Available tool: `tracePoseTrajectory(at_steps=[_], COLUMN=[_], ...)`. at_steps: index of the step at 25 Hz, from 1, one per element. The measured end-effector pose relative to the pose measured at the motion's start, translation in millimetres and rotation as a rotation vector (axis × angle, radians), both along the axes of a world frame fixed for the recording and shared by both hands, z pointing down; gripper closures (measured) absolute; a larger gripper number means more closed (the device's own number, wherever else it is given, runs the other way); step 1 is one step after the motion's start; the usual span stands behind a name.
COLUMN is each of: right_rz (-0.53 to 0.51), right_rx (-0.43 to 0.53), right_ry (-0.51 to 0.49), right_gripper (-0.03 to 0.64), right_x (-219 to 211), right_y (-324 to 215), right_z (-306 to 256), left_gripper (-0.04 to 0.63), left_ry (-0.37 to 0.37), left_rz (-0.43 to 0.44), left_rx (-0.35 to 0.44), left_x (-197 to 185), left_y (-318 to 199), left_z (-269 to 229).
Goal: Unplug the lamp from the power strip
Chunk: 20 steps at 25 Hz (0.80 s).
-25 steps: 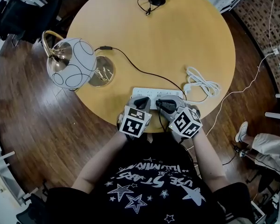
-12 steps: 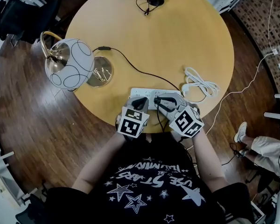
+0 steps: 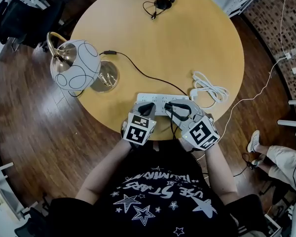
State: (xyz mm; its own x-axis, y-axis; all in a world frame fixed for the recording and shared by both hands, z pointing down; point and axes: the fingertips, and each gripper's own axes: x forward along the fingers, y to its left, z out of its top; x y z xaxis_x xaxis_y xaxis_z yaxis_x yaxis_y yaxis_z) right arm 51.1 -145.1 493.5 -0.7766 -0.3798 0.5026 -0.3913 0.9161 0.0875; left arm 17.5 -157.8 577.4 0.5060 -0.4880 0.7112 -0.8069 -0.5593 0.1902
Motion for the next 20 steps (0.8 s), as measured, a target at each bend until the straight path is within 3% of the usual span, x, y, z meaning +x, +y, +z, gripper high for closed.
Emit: tracePoseTrajectory(at_steps=[5,10,14,20], right_rz=[0.03,0.087,0.101,0.099], right_rx=[0.045,0.076,0.099,0.13], right_ry=[-0.038,-0.087,-0.08,-0.148], right_gripper=[0.529,0.528,0.528,0.527], right_x=[2.7,8.3,11.3,7.6], right_y=[4.7,5.6,7.9,12.8], right_z=[-26.5,-46.5,-54.7,-78.8], left_gripper=[0.591,0.591,0.591,0.591], left_ry=[-0.072,-0.023,0.024,0.077], left_rz=[0.05,0.011,-0.004,-0.019], left_rx=[0.106,0.275,0.383,0.548], left_x=[2.6,0.5,-0.2,-0.6], left_y=[-3.9,-16.7,-19.9,-16.1], left_z=[-5.8,-52.3,-94.6,-149.3])
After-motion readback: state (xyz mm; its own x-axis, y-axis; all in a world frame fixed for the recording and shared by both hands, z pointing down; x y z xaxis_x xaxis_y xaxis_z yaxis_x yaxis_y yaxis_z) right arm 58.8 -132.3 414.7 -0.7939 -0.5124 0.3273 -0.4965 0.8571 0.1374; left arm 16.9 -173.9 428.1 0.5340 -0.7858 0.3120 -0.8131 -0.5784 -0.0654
